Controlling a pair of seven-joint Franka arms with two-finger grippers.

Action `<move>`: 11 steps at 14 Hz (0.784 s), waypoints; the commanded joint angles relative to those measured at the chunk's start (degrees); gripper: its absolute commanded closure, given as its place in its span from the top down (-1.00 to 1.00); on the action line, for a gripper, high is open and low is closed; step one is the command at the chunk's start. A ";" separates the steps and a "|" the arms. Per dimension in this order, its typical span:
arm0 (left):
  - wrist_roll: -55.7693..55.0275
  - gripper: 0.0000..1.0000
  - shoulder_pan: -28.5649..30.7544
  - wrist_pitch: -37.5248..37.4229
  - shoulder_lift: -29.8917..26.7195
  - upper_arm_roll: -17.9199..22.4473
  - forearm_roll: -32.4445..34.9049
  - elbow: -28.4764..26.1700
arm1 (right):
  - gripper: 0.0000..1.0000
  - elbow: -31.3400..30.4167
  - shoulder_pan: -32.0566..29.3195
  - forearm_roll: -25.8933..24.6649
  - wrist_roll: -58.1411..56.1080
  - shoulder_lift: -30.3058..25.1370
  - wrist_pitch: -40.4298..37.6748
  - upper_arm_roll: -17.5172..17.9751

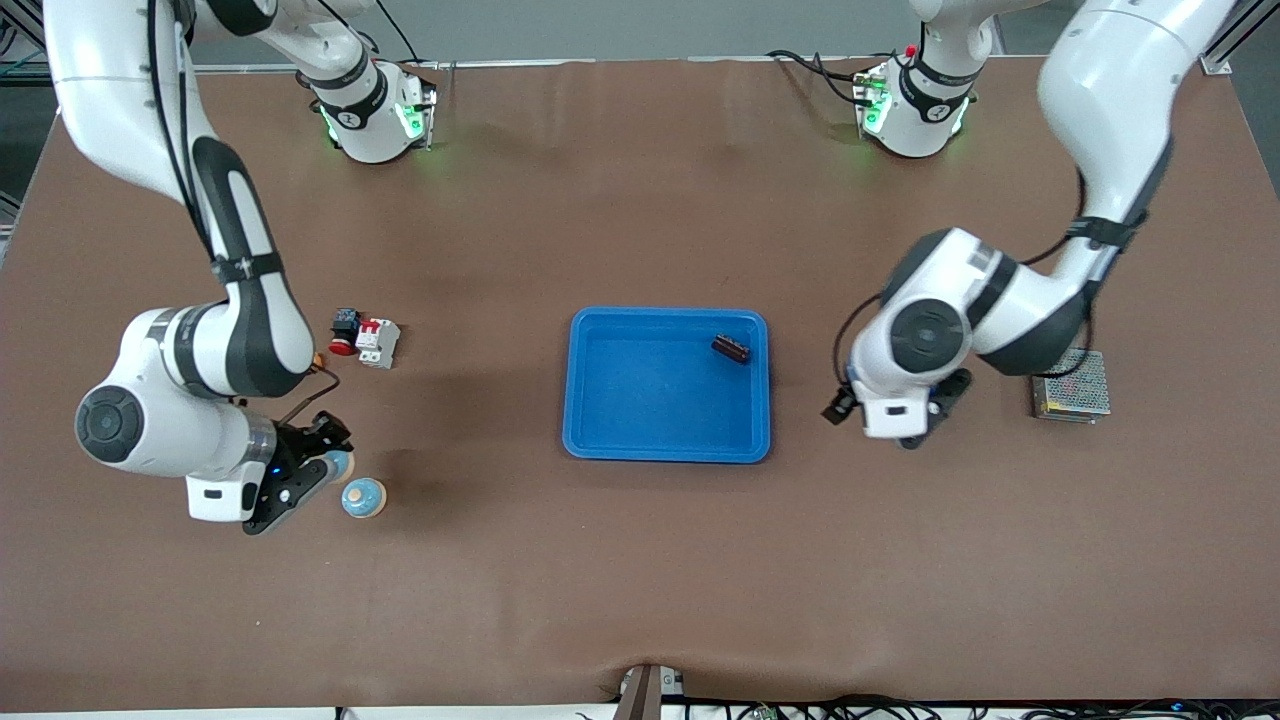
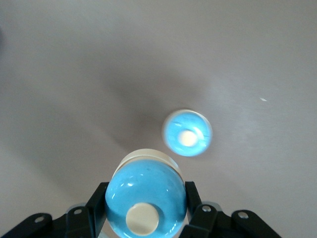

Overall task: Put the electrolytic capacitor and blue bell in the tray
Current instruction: 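Release the capacitor with the left gripper while the right gripper lifts the bell, then carry the bell over the tray while the left gripper grasps another capacitor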

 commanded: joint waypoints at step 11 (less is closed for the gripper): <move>26.60 0.78 18.10 10.90 2.16 -1.45 5.35 -11.00 | 0.25 -0.72 23.50 4.86 57.15 -3.24 3.71 0.29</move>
